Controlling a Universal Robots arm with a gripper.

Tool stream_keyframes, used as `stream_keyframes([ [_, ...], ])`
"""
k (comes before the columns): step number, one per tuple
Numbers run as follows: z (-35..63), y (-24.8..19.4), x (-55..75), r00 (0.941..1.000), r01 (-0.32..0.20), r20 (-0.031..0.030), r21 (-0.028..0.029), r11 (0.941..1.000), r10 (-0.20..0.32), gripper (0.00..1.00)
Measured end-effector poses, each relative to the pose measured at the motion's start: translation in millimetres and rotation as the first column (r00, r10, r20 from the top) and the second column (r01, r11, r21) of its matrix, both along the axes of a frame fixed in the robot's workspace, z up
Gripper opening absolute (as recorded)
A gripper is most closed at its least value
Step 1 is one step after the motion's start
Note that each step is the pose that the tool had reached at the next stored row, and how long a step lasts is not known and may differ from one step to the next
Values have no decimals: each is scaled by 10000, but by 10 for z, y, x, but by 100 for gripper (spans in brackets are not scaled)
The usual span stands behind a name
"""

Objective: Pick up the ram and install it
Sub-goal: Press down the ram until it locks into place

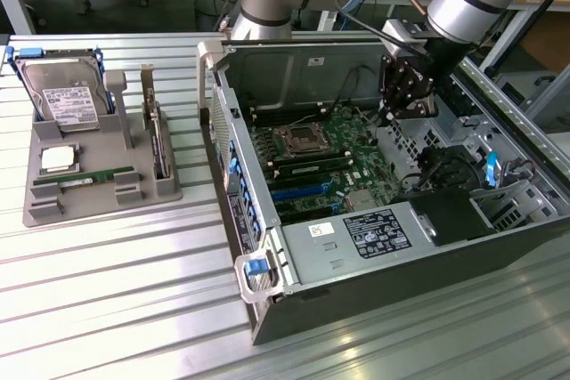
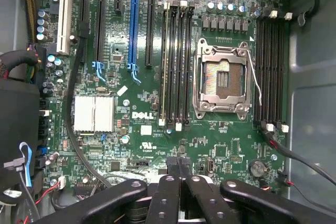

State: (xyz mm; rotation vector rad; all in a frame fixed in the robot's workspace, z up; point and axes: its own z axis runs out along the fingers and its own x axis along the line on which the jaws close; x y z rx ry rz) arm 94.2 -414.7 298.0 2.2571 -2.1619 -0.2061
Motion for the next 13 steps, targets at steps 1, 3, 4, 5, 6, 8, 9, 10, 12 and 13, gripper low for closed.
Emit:
stream_keyframes([
  [1, 0, 0, 0, 10000, 0, 0, -1, 10000, 0, 11],
  [3, 1, 0, 0, 10000, -1, 0, -2, 10000, 1, 11],
  [4, 1, 0, 0, 10000, 0, 0, -2, 10000, 0, 11],
  [5, 1, 0, 0, 10000, 0, -1, -1, 10000, 0, 11],
  [6, 0, 0, 0, 10000, 0, -1, 0, 10000, 0, 11],
  [8, 1, 0, 1, 9998, 177, -1, -3, 9998, -177, 11],
  [9, -1, 0, 0, 9989, 467, 0, -9, 9989, -467, 11],
  [10, -1, 0, 0, 9975, 712, 1, -23, 9975, -712, 11],
  [12, -3, -1, 0, 9917, 1288, 9, -101, 9916, -1288, 11],
  [13, -2, -1, 0, 9876, 1568, 13, -127, 9876, -1567, 11],
])
